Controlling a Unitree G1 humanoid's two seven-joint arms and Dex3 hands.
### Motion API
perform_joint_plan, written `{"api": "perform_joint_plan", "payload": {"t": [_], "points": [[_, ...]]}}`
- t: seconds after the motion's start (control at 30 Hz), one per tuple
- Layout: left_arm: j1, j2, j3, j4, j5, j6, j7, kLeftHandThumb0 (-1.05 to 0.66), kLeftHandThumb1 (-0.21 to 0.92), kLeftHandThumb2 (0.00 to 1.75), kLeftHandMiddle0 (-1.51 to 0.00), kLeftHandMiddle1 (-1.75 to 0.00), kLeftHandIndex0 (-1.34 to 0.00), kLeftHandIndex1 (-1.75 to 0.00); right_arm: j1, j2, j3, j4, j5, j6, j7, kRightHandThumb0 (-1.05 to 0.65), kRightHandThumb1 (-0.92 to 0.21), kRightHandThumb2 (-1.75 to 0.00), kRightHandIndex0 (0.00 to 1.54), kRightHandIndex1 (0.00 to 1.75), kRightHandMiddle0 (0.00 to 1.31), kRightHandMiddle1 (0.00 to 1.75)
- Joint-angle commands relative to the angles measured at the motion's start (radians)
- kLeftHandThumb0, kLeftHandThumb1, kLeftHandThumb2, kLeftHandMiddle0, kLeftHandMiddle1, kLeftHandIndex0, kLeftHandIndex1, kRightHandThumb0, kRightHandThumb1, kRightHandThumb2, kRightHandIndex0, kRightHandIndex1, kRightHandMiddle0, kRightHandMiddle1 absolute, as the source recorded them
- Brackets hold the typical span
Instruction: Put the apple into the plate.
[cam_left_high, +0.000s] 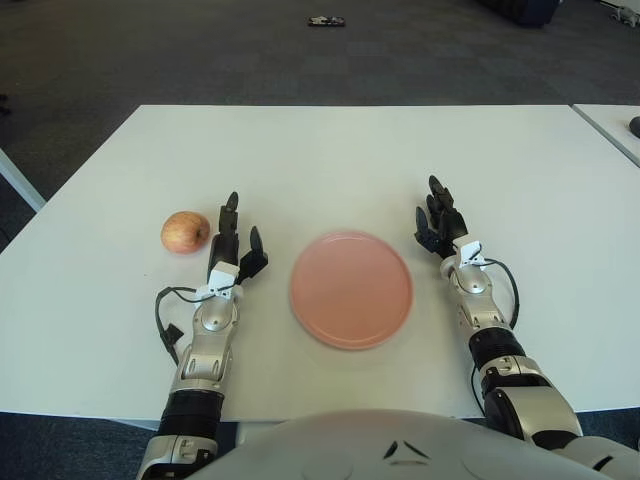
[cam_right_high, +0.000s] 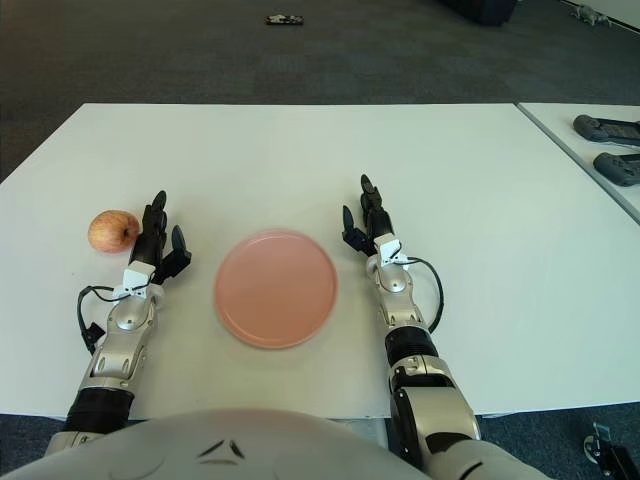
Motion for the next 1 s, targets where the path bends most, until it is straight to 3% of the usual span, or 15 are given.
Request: {"api": "perform_joint_plan", "payload": {"t": [0.0, 0.47, 0.67, 0.97], "points": [[-0.007, 0.008, 0.003, -0.009, 0.001, -0.007, -0.004, -0.78, 0.92, 0.99, -0.11, 0.0, 0.0, -0.15, 0.029, 0.008, 0.003, 0.02, 0.003, 0.027, 0.0, -0.81, -0.92, -0.78, 0.03, 0.0, 0.0, 0.0], [0.0, 0.014, 0.0, -0.045, 0.01, 0.002, -0.008, -0.77, 0.92, 0.99, -0.11, 0.0, 0.0, -0.18, 0.031, 0.011, 0.005, 0.021, 0.003, 0.025, 0.0, -0.81, -0.92, -0.78, 0.03, 0.0, 0.0, 0.0], [0.043, 0.048, -0.012, -0.293, 0.04, 0.077, -0.059, -0.76, 0.92, 0.98, -0.11, 0.0, 0.0, -0.15, 0.031, 0.01, 0.006, 0.02, 0.003, 0.028, 0.002, -0.81, -0.92, -0.78, 0.03, 0.0, 0.0, 0.0], [0.044, 0.155, 0.01, -0.492, 0.18, 0.016, -0.085, -0.78, 0.92, 0.93, -0.11, 0.0, 0.0, -0.18, 0.025, 0.013, 0.006, 0.026, 0.006, 0.026, 0.006, -0.81, -0.92, -0.77, 0.03, 0.0, 0.0, 0.0]]}}
